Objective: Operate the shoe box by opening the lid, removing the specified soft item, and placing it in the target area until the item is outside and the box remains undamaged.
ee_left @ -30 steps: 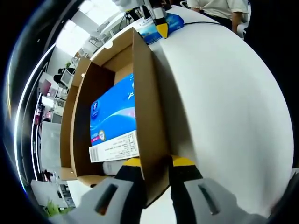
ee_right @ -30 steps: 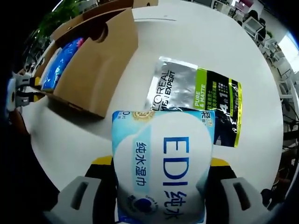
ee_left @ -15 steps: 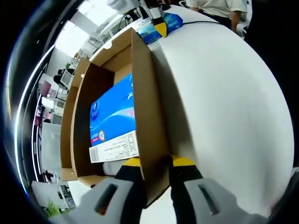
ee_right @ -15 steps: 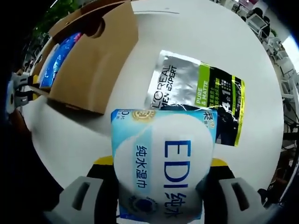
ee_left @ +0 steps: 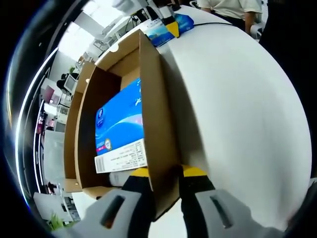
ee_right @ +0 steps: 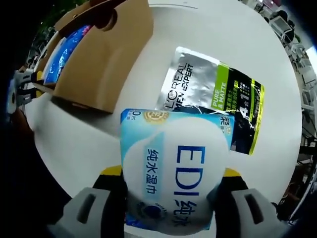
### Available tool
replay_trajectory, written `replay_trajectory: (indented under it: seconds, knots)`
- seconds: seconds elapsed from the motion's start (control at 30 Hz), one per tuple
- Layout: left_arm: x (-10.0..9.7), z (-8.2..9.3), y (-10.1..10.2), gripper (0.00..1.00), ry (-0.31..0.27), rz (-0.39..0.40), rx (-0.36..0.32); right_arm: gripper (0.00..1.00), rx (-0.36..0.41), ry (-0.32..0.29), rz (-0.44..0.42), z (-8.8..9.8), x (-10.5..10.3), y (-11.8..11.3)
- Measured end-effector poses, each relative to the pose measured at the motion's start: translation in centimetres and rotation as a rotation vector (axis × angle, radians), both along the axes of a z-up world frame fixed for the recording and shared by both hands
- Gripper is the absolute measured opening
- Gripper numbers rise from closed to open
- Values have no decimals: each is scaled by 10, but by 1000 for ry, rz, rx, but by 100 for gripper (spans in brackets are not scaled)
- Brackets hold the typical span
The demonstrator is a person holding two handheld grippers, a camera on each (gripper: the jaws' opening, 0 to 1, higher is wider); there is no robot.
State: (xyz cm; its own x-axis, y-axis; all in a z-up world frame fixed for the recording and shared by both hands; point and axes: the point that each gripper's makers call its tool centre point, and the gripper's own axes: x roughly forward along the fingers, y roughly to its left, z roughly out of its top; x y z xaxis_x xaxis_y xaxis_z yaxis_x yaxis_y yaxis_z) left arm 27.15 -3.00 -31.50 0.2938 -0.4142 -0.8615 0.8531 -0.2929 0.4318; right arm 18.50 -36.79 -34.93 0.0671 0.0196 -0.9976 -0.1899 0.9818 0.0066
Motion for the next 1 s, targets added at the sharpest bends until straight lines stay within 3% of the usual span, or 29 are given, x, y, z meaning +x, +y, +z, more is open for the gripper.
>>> replay_trajectory:
  seconds: [0.3, 0.47, 0.73, 1.0]
  knots:
    - [2, -1, -1, 17, 6, -2, 0, 64, -37, 7, 31, 10, -8, 5]
    - [2, -1, 0, 17, 5, -2, 1, 63, -95, 20, 68, 11, -12, -4]
    - [3, -1, -1, 17, 6, -1, 2, 62, -119, -23, 120, 47, -10, -8]
    - [3, -1, -1, 17, 5, -1, 2, 61, -88, -76, 142, 73, -1, -6]
